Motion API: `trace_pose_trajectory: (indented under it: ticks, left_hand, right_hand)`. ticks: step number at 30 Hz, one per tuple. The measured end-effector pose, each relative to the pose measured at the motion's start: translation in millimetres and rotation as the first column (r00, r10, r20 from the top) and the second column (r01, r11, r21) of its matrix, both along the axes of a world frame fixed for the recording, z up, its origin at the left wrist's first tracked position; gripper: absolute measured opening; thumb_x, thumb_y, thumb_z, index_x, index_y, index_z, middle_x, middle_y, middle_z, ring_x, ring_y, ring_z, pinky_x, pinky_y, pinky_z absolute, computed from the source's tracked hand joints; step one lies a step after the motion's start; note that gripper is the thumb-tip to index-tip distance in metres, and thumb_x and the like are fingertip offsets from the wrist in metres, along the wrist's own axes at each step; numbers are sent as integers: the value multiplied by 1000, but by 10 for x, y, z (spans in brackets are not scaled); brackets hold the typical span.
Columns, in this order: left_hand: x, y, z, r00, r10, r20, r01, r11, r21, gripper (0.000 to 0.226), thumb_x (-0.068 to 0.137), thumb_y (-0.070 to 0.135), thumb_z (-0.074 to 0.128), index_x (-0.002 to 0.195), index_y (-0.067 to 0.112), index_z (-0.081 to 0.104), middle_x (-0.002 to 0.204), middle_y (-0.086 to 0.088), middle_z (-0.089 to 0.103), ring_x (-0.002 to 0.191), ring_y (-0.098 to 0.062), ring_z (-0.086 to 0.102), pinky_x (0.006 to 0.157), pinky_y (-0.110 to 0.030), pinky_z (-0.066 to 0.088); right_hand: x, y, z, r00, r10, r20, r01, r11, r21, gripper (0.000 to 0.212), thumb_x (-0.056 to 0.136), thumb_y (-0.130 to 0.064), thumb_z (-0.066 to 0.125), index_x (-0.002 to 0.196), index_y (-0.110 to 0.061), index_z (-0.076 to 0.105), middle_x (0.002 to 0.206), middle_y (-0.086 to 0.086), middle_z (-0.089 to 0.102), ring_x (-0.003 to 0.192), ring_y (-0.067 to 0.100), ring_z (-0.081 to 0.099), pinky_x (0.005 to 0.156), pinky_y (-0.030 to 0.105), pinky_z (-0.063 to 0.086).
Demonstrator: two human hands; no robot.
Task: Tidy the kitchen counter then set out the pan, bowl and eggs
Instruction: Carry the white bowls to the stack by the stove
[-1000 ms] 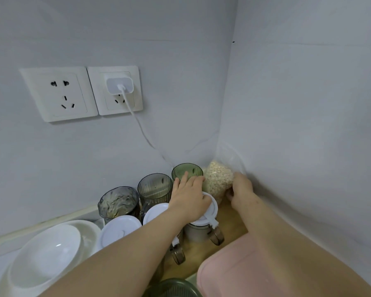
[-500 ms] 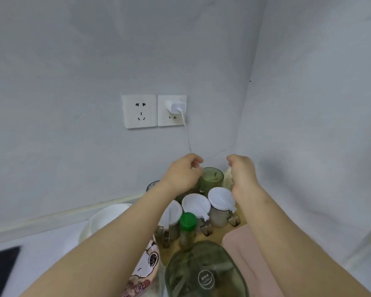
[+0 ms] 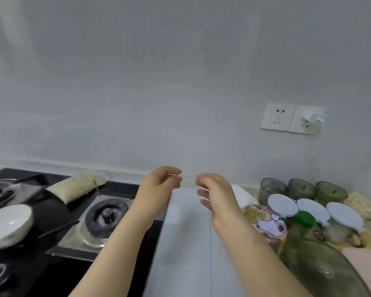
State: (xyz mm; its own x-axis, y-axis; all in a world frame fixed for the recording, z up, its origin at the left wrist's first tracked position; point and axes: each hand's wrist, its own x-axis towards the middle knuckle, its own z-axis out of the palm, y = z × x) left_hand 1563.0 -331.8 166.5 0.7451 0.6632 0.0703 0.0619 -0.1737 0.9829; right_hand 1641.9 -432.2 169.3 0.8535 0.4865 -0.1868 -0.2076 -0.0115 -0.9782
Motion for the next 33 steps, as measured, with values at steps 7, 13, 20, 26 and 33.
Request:
trace_pose_trajectory:
  ticks: [7,13,20,26,33]
  left_hand:
    - [-1803,978,-64,938,346,-18,-347,934,-88,15,90,10,56,91,22,64,91,-4,70,94,-18,66,82,-29,51]
    - [-3282,1672,-181,830,552,-78,-556,831,-37,15,87,12,57,88,23,66,91,-6,70,84,-18,65,74,-27,49]
    - [-4567,2237,-289,665,739,-106,-746,663,-58,15,89,11,53,94,20,65,89,0,69,89,-15,65,83,-31,50]
    - [-5250,2879,-432,565,814,-133,-825,561,-69,16,92,15,49,95,21,63,94,-2,68,89,-14,65,87,-33,49]
    - [-5750,3983,-618,509,849,-143,-860,508,-48,17,92,14,48,97,20,63,95,-2,68,86,-12,64,76,-26,48]
  right_hand:
    - [-1573,1288,-106,935,352,-47,-353,936,-14,8,92,-16,52,88,-18,59,93,2,61,82,14,56,71,26,45]
    - [-2999,2274,-228,797,597,-95,-601,799,-13,19,93,-16,50,109,-16,60,107,2,62,97,17,60,72,27,46]
    - [-4226,3079,-391,655,746,-122,-754,654,-50,17,93,-16,50,108,-16,58,108,4,60,99,18,58,79,28,48]
    - [-4892,3879,-490,571,807,-149,-820,569,-64,21,95,-17,48,113,-12,56,105,3,59,102,21,57,81,32,45]
    - [-5316,5041,-684,545,822,-165,-837,544,-53,7,93,-15,49,94,-14,56,96,3,57,92,19,56,80,32,45]
